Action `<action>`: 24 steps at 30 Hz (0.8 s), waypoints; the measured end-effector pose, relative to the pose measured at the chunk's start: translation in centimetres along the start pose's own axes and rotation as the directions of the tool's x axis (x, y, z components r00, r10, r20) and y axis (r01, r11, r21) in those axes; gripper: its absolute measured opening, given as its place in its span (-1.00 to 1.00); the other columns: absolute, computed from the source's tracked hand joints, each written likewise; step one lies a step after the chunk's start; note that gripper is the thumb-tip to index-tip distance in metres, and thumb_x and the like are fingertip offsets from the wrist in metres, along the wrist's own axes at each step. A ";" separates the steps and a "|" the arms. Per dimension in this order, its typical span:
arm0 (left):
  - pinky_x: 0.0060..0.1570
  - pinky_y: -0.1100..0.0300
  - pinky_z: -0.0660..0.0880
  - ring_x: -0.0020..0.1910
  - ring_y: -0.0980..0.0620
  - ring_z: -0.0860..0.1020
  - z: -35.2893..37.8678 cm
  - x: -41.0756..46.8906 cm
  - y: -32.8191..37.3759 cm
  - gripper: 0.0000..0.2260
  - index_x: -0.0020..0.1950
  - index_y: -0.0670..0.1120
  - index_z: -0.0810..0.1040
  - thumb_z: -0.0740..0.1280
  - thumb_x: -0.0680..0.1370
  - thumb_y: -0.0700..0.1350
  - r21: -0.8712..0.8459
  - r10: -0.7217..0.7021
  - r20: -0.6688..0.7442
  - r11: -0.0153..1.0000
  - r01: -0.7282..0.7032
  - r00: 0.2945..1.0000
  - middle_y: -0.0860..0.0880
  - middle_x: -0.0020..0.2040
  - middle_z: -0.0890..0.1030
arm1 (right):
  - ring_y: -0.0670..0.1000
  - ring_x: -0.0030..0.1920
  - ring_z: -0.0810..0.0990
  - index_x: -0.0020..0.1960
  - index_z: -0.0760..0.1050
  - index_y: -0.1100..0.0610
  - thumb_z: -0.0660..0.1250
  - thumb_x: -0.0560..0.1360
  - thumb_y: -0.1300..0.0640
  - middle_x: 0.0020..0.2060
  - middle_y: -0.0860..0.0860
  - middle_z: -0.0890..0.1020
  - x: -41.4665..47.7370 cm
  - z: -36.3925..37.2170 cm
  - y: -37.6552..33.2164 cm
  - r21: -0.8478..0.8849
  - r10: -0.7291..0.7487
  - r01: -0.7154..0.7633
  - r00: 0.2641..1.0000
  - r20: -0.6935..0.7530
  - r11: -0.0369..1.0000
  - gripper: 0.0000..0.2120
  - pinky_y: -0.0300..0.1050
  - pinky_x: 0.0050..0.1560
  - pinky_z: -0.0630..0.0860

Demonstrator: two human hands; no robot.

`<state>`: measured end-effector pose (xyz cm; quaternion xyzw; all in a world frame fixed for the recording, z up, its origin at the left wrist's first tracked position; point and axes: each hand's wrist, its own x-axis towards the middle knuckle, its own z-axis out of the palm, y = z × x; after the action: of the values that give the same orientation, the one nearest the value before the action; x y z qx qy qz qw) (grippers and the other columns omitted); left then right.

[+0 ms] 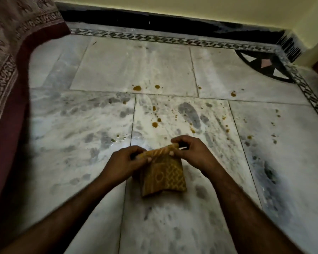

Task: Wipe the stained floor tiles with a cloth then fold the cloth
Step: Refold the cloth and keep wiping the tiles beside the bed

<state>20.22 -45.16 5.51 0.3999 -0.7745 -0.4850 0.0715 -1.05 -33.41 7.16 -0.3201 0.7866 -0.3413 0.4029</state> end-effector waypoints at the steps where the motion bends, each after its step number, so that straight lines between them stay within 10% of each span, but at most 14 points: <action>1: 0.07 0.22 0.49 0.11 0.13 0.62 0.3 1.1 -1.4 -0.68 0.24 0.04 0.64 0.46 0.52 0.11 0.099 0.006 -0.042 0.995 -0.002 0.999 0.11 0.15 0.67 | 0.02 0.15 0.64 0.27 0.60 0.05 0.55 0.45 0.10 0.12 -0.04 0.66 1.0 0.8 0.5 -0.102 0.013 -0.018 0.999 -0.051 0.995 -0.60 0.02 0.23 0.57; 6: 0.38 -0.06 0.42 0.39 -0.20 0.50 2.2 2.9 -8.1 -0.44 0.42 -0.19 0.51 -0.01 0.69 0.15 0.573 0.275 -0.143 0.806 -0.147 0.951 -0.20 0.38 0.56 | 0.20 0.31 0.53 0.37 0.50 0.15 0.13 0.63 -0.01 0.34 0.15 0.52 1.6 7.5 3.0 -0.528 -0.170 0.124 0.985 -0.039 0.840 -0.59 0.06 0.30 0.46; 10: 0.46 -0.11 0.25 0.47 -0.24 0.40 4.6 3.0 -11.6 -0.51 0.45 -0.31 0.43 0.15 0.65 -0.01 0.731 0.450 -0.104 0.639 -0.238 0.887 -0.31 0.46 0.43 | 0.32 0.39 0.49 0.44 0.48 0.26 0.01 0.65 -0.06 0.44 0.30 0.47 1.6 12.6 6.4 -0.773 -0.320 0.239 0.946 0.049 0.588 -0.44 0.20 0.44 0.31; 13: 0.46 -0.13 0.25 0.52 -0.20 0.34 5.2 3.1 -12.3 -0.50 0.49 -0.27 0.40 0.15 0.65 0.00 0.755 0.428 -0.055 0.609 -0.243 0.902 -0.27 0.51 0.37 | 0.29 0.55 0.29 0.58 0.25 0.25 0.01 0.68 -0.11 0.54 0.29 0.31 1.1 13.4 8.4 -0.812 -0.439 0.281 0.898 0.034 0.511 -0.40 0.17 0.57 0.09; 24: 0.55 -0.11 0.11 0.61 -0.12 0.14 3.8 2.4 -14.2 -0.40 0.60 -0.22 0.18 0.00 0.68 0.15 0.751 0.170 -0.210 0.659 0.048 0.963 -0.19 0.63 0.17 | 0.26 0.60 0.19 0.62 0.17 0.19 0.03 0.64 -0.19 0.60 0.24 0.21 7.0 15.3 5.5 -0.827 -0.432 0.222 0.901 -0.027 0.516 -0.33 0.33 0.52 0.20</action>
<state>24.51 -47.19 -8.57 0.4276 -0.9016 -0.0631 0.0185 7.47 -40.02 -6.94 -0.5689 0.8195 -0.0506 0.0467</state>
